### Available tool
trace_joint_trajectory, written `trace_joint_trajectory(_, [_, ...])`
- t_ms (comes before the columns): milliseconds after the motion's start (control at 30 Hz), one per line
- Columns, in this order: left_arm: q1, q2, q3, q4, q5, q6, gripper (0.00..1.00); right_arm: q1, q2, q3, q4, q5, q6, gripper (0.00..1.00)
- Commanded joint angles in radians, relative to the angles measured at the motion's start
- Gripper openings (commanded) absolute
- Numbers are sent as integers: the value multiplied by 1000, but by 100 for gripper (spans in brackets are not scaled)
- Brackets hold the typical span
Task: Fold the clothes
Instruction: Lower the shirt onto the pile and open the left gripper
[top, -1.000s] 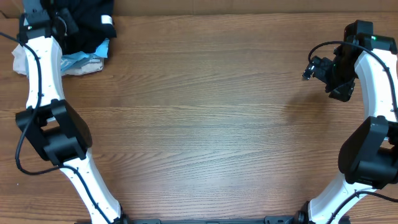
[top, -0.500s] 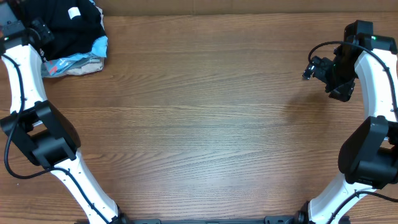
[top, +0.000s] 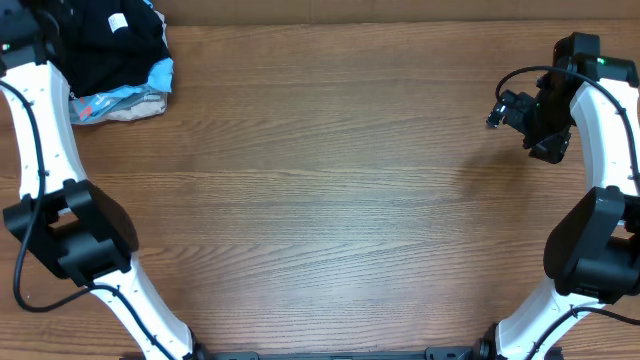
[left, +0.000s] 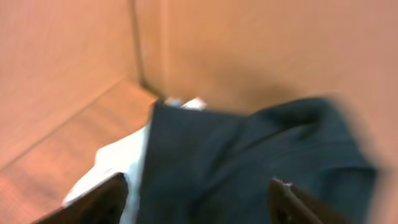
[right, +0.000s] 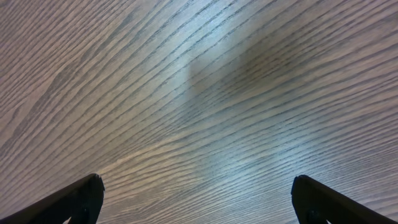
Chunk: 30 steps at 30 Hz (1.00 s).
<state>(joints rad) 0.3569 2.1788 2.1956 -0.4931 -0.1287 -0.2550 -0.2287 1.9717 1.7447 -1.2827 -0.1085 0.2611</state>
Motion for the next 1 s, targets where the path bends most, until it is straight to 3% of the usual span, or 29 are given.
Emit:
trace_joint_trajectory(0, [-16,2,14,1,164,-2,58,-2,-23,24,3,-9,1,100])
trace_joint_trajectory(100, [-20,44,14,17,363,82,41,-2,-23,24,3,-9,2,100])
trace_joint_trajectory(133, [-23,63,14,24,406,100,25,-2,-23,24,3,-9,1,100])
trace_joint_trajectory(200, [-29,101,14,26,436,110,11,-2,-23,24,3,-8,2,100])
trace_joint_trajectory(300, [-31,167,14,23,433,121,5,-2,-23,24,3,-8,1,100])
trace_joint_trajectory(500, [-31,293,14,19,433,122,22,-2,-23,24,3,-8,1,100])
trace_joint_trajectory(667, [-30,307,14,19,420,121,22,-2,-23,24,3,-9,1,100])
trace_joint_trajectory(767, [-31,265,27,32,409,121,27,-2,-23,24,3,-8,1,100])
trace_joint_trajectory(800, [-31,246,34,37,409,121,33,-2,-23,24,3,-9,1,100])
trace_joint_trajectory(833, [-30,224,38,44,407,121,49,-2,-23,24,3,-8,2,100])
trace_joint_trajectory(967, [-30,122,42,80,385,118,47,-2,-23,24,3,-9,1,100])
